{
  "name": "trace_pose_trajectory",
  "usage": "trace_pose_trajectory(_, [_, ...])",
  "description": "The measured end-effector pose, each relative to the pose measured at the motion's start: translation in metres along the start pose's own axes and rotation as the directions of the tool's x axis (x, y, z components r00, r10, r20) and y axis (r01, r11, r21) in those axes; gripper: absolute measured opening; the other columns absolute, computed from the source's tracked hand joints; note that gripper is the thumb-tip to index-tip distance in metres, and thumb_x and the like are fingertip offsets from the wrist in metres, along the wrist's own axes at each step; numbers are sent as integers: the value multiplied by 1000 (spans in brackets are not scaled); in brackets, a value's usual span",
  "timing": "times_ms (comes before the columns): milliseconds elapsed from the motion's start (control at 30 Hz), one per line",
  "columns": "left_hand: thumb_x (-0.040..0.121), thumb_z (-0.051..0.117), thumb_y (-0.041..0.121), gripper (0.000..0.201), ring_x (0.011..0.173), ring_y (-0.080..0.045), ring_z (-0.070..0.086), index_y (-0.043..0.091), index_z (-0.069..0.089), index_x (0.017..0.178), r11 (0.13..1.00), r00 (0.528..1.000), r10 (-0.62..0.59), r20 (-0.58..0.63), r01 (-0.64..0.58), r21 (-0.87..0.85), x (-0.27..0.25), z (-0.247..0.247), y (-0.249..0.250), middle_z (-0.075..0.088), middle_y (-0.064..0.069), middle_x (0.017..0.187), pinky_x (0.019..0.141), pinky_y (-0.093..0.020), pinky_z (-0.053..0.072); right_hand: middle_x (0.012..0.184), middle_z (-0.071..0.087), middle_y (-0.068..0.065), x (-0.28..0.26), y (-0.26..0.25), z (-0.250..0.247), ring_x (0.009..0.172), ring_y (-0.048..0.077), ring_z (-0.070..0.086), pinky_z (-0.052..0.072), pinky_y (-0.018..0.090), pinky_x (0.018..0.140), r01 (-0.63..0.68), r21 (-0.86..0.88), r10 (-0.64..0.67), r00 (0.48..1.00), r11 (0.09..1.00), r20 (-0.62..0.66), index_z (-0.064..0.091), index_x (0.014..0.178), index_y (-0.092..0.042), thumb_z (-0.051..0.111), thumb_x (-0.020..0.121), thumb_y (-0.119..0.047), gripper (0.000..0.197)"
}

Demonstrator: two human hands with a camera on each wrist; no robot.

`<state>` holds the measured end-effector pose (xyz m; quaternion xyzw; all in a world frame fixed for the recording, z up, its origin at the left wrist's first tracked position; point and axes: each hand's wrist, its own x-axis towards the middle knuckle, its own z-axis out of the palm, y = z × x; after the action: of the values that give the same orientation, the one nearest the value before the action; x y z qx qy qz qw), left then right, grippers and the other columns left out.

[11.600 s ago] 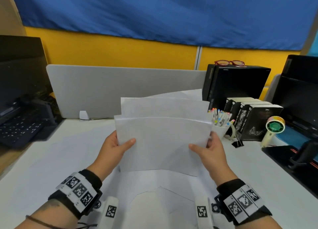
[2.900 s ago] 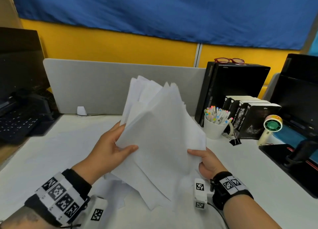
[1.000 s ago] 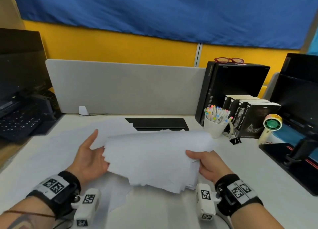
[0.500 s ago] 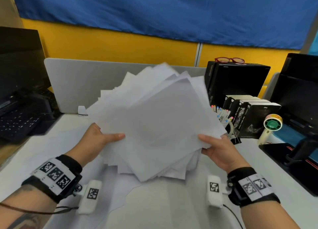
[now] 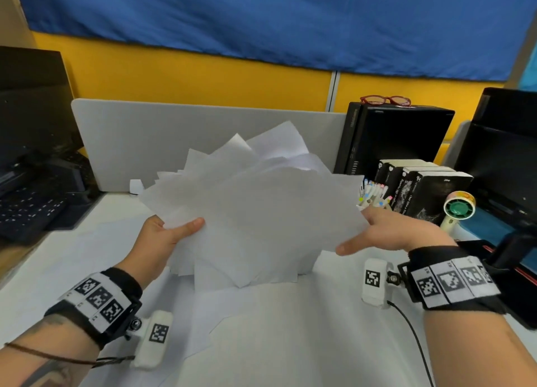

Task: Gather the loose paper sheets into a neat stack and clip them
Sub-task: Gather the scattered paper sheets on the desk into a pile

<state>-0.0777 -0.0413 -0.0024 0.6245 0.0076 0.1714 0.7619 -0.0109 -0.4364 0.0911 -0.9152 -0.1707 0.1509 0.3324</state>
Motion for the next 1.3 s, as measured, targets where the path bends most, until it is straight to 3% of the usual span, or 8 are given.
trace_pose_trajectory(167, [35, 101, 56, 99, 106, -23, 76, 11, 74, 118, 1000, 999, 14, -43, -15, -26, 3, 1, -3, 79, -7, 115, 96, -39, 54, 100, 77, -5, 3, -17, 13, 94, 9, 72, 54, 18, 79, 336, 278, -269, 929, 900, -254, 74, 107, -21, 72, 90, -17, 17])
trace_pose_trajectory(333, [68, 86, 42, 59, 112, -19, 73, 17, 72, 120, 989, 995, -50, -86, 37, -143, 7, 2, -4, 78, 1, 118, 102, -38, 51, 107, 77, -2, 30, 1, 37, 100, 18, 73, 57, 33, 90, 153, 454, -70, 978, 878, -194, 71, 108, -23, 77, 86, -26, 23])
trace_pose_trajectory(567, [31, 104, 50, 104, 110, -27, 74, 7, 70, 120, 996, 996, -82, 19, 82, -29, -5, -2, -24, 78, -9, 118, 94, -40, 55, 109, 75, 16, 41, 9, 79, 99, 34, 73, 59, 45, 89, 256, 762, 77, 926, 595, -371, 71, 109, -7, 73, 85, -13, 24])
trace_pose_trajectory(733, [94, 72, 21, 18, 101, -5, 75, 23, 71, 112, 986, 993, 111, -47, -104, 128, 3, 23, 13, 80, 16, 105, 95, -30, 58, 103, 78, 7, 30, -5, 69, 95, 24, 75, 60, 38, 83, 408, 759, 57, 863, 507, -502, 70, 108, -13, 74, 83, -12, 25])
trace_pose_trajectory(833, [100, 60, 30, 14, 101, 7, 71, 33, 67, 112, 967, 981, 195, -7, -192, 167, 9, 34, 37, 76, 27, 106, 82, -10, 55, 116, 74, 10, 16, -5, 48, 107, 27, 71, 56, 42, 92, 384, 709, -91, 906, 591, -414, 63, 125, -9, 80, 68, -15, 60])
trace_pose_trajectory(1000, [91, 67, 26, 40, 115, -7, 70, 24, 65, 131, 969, 978, 180, 102, -194, 155, 4, 35, 30, 75, 13, 124, 84, -15, 57, 114, 75, 5, 2, -2, 37, 106, 24, 72, 60, 36, 86, 224, 643, -148, 974, 733, -171, 64, 124, -17, 75, 74, 0, 53])
trace_pose_trajectory(1167, [71, 84, 8, 62, 114, -22, 73, 16, 64, 130, 992, 993, 119, 7, -119, 48, -2, 24, -1, 76, -3, 122, 86, -27, 62, 112, 75, 13, 18, 19, 84, 99, 32, 74, 60, 49, 84, 196, 729, 86, 940, 656, -331, 63, 122, -9, 89, 71, -15, 58])
trace_pose_trajectory(1300, [62, 97, 16, 65, 110, -25, 75, 19, 69, 120, 991, 991, 130, -26, -130, 16, 3, 17, 5, 78, -3, 118, 89, -38, 62, 85, 79, -2, 5, -11, 74, 78, 16, 76, 60, 28, 68, 378, 532, -78, 862, 758, -501, 74, 94, -21, 75, 85, 0, 22])
